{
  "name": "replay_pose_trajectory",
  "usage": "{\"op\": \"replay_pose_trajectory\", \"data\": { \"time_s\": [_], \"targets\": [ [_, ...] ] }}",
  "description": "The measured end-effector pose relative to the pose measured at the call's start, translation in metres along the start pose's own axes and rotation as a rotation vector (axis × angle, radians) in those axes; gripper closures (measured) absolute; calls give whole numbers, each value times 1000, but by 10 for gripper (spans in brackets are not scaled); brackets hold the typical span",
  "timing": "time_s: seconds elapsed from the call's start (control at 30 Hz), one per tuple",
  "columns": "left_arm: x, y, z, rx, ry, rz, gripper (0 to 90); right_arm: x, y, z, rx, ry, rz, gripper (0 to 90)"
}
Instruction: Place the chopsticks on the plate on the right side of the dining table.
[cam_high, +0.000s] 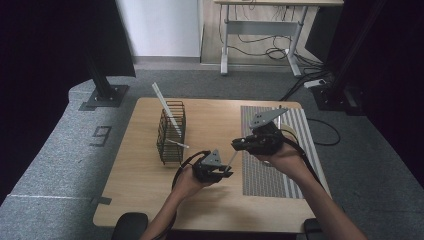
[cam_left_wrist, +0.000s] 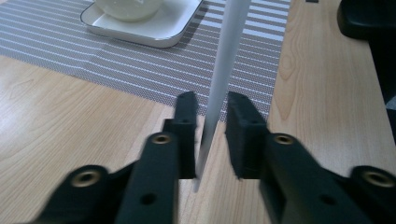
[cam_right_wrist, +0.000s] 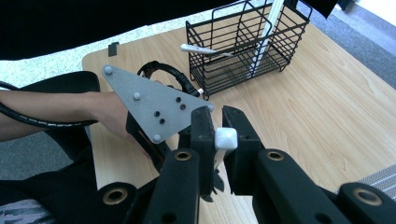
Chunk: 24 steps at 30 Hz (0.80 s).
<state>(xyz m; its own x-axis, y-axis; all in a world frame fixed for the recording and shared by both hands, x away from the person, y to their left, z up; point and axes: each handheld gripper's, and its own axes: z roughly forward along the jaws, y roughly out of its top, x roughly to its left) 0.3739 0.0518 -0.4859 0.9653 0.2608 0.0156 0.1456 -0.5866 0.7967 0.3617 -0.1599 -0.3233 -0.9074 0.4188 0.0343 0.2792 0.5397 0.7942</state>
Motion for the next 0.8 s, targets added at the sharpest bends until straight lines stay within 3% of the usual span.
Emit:
{"op": "replay_pose_trajectory", "data": {
  "time_s": [0.17,0.3,0.53,0.67,0.8],
  "targets": [
    [-1,-1,-1,-2,-13,43,853,-2,-1,1,-1,9,9,820],
    [0,-2,0,13,-43,21,858,-5,-4,1,-8,0,26,800],
    [0,-4,4,82,-55,-9,861,-3,-13,7,-2,-227,-7,486],
    [-1,-2,5,126,-61,-4,861,-3,-17,13,-12,-265,0,389],
    [-1,-1,2,100,-69,-13,861,-2,-19,17,3,-316,-9,367]
  ]
}}
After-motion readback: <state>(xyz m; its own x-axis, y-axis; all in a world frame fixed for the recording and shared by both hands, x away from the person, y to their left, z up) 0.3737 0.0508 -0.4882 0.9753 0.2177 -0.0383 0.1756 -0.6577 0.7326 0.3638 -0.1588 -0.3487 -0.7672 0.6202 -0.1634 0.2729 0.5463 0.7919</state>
